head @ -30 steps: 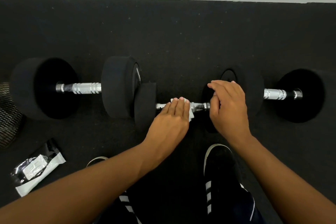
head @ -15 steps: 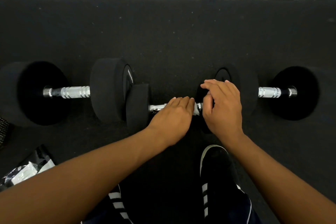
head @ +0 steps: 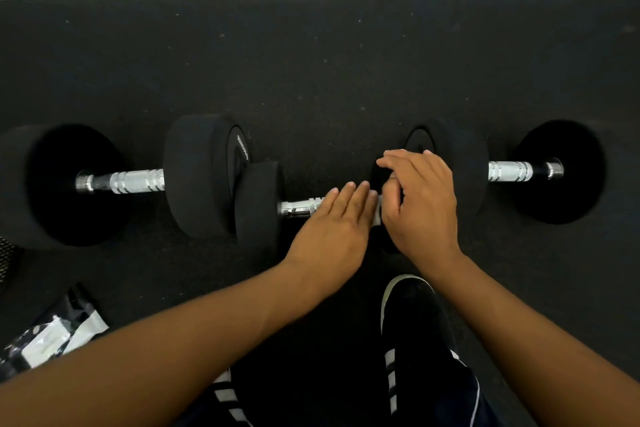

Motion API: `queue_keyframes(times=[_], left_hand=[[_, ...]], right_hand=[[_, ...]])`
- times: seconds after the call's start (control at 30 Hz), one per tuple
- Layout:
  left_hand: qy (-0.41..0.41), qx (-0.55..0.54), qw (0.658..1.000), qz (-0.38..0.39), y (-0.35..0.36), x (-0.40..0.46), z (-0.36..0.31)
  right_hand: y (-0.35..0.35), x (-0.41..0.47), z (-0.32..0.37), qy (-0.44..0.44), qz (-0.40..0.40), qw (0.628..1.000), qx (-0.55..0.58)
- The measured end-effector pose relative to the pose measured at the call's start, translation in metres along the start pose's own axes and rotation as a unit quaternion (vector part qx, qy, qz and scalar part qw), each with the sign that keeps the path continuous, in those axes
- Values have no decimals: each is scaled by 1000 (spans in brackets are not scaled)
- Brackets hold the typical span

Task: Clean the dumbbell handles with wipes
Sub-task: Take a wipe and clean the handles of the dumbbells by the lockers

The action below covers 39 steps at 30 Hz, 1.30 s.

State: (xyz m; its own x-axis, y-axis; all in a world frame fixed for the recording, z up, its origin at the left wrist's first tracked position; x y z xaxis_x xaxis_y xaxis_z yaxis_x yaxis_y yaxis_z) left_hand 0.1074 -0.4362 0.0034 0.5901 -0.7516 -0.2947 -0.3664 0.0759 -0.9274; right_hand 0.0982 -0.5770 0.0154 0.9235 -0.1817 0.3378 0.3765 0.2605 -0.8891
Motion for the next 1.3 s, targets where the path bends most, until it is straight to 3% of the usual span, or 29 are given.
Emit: queue_keyframes(times=[0.13, 0.33, 0.5, 0.73, 1.1, 1.3], left_hand=[[-25, -60, 997, 32, -15, 17, 11], [13, 54, 998, 36, 14, -28, -17], [-15, 67, 997, 20, 13, -26, -4], [-19, -47, 997, 50, -20, 25, 15], [25, 83, 996, -18, 16, -23, -13], [-6, -35, 999, 14, -17, 24, 12]], right_hand=[[0, -1, -1, -3, 0, 1000, -2], [-2, -4, 0, -6, -7, 1000, 3], [-1, -2, -2, -9, 2, 1000, -1], [1, -2, -3, -6, 7, 1000, -3], [0, -3, -3, -7, 0, 1000, 7], [1, -3, -4, -12, 2, 1000, 5]])
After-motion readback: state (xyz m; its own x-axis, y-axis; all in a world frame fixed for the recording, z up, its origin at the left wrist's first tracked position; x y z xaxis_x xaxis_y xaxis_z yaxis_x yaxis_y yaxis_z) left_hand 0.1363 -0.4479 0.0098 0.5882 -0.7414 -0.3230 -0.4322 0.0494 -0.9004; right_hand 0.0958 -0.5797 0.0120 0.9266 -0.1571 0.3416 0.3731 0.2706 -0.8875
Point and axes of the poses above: each hand's wrist, its own x-axis towards the middle knuckle, its own y-axis out of the palm, z = x × y, the point moved 3 cm from there along x, towards the middle knuckle, and after that the axes turned 8 degrees about -x, right-handed, at the moved point
